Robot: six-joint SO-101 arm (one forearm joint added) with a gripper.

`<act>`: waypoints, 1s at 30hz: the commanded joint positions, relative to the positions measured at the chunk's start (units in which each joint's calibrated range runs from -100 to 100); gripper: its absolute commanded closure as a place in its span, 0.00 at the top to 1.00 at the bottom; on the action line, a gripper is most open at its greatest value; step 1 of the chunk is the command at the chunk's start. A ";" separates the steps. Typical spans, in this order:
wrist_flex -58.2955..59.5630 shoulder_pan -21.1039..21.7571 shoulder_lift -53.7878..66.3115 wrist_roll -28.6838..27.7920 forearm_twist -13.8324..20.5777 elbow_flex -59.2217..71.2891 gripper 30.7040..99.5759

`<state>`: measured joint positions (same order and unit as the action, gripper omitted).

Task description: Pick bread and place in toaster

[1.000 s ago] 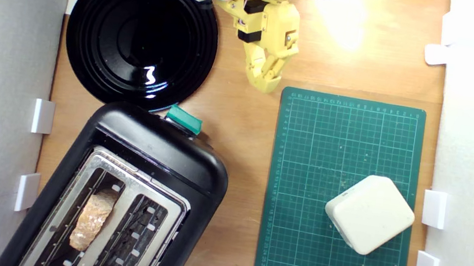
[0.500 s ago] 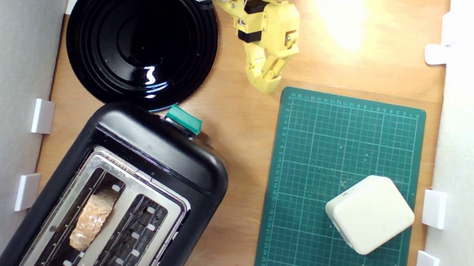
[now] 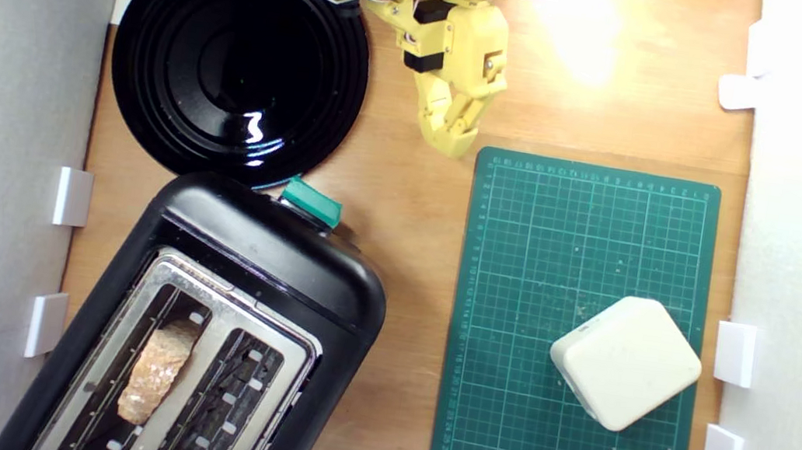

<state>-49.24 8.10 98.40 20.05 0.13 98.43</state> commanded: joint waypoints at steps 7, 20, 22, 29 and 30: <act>0.01 0.04 0.35 0.38 -0.04 0.21 0.00; 0.01 -0.04 0.35 0.17 -0.04 0.21 0.00; 0.01 -0.04 0.35 0.17 -0.04 0.21 0.00; 0.01 -0.04 0.35 0.17 -0.04 0.21 0.00; 0.01 -0.04 0.35 0.17 -0.04 0.21 0.00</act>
<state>-49.32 8.10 98.40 20.05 0.13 98.43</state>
